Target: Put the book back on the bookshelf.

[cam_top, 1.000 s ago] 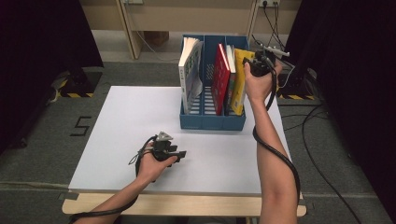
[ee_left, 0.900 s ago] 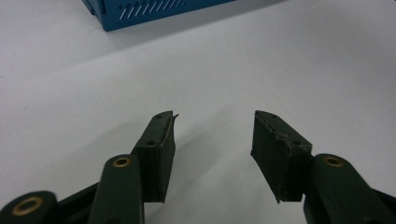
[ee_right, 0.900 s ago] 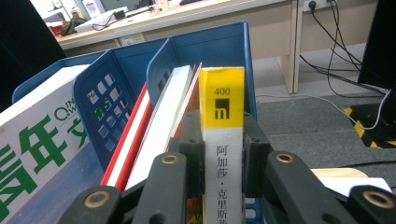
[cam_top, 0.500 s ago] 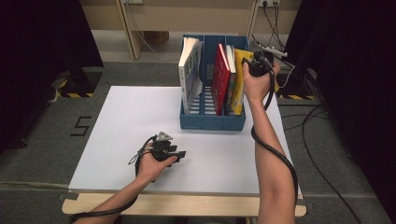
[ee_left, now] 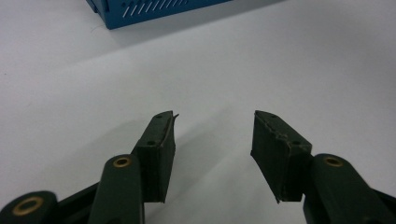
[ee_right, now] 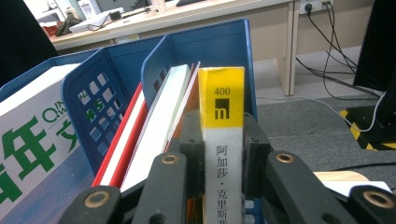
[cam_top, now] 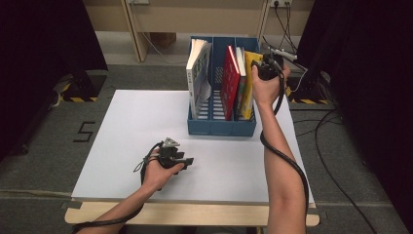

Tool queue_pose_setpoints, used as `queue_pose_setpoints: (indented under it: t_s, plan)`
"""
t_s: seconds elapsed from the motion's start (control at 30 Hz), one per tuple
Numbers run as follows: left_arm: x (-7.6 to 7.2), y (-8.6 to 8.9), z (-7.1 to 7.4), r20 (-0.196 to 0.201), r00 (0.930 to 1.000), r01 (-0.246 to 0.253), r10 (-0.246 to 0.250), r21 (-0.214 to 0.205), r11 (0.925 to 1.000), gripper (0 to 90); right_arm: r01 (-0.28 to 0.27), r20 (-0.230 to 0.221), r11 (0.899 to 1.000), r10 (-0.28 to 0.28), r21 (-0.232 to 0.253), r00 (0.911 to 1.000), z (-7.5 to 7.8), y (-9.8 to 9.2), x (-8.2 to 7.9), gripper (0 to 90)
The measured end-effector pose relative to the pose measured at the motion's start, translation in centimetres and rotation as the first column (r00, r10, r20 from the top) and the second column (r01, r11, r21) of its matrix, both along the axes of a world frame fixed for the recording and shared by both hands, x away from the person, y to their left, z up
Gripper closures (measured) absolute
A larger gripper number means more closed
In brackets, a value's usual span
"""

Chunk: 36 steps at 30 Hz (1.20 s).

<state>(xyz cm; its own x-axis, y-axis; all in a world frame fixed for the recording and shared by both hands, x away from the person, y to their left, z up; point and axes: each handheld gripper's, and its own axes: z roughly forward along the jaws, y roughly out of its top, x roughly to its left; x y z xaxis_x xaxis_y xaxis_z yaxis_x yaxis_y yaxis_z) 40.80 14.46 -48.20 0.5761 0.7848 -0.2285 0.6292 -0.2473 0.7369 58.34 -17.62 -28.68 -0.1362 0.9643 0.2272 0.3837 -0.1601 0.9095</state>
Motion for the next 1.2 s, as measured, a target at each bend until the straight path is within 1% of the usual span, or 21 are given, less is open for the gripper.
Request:
queue_pose_setpoints:
  t_s: [0.17,0.27,0.5,0.57,0.67,1.0,1.1,1.2]
  plan:
    - [0.0,0.1,0.0,-0.001,1.0,0.001,-0.001,-0.001,1.0,48.9,0.008,0.01,1.0,-0.008,0.002,0.9999,-0.3,0.2,0.1,76.1]
    - [0.0,0.1,-0.1,-0.004,1.0,0.001,-0.001,-0.003,1.0,48.9,0.009,0.014,1.0,-0.009,-0.006,0.9999,-0.5,0.3,0.1,76.1]
    - [0.0,0.1,-0.1,-0.005,1.0,-0.001,0.001,-0.005,1.0,48.9,0.015,0.016,1.0,-0.015,-0.003,0.9998,-0.8,0.5,0.2,76.1]
    - [0.0,0.1,-0.1,-0.007,1.0,0.0,0.0,-0.004,1.0,48.9,0.016,0.022,1.0,-0.016,-0.01,0.9996,-1.0,0.5,0.2,76.0]
    - [0.0,0.1,-0.1,-0.007,1.0,-0.001,0.001,-0.004,1.0,48.9,0.018,0.019,1.0,-0.018,-0.007,0.9997,-1.2,0.6,0.2,76.0]
    - [0.0,0.1,-0.2,-0.008,1.0,0.0,0.0,-0.002,1.0,48.9,0.024,0.028,1.0,-0.023,-0.013,0.9993,-1.9,0.7,0.2,75.9]
    - [0.0,0.2,-0.2,-0.008,0.9999,-0.006,0.006,-0.002,1.0,48.9,0.024,0.03,1.0,-0.023,-0.014,0.9993,-2.3,0.8,0.3,75.9]
    - [0.0,0.3,-0.2,-0.009,1.0,-0.005,0.005,-0.005,1.0,48.9,0.022,0.026,1.0,-0.022,-0.018,0.9994,-2.5,0.8,0.3,75.8]
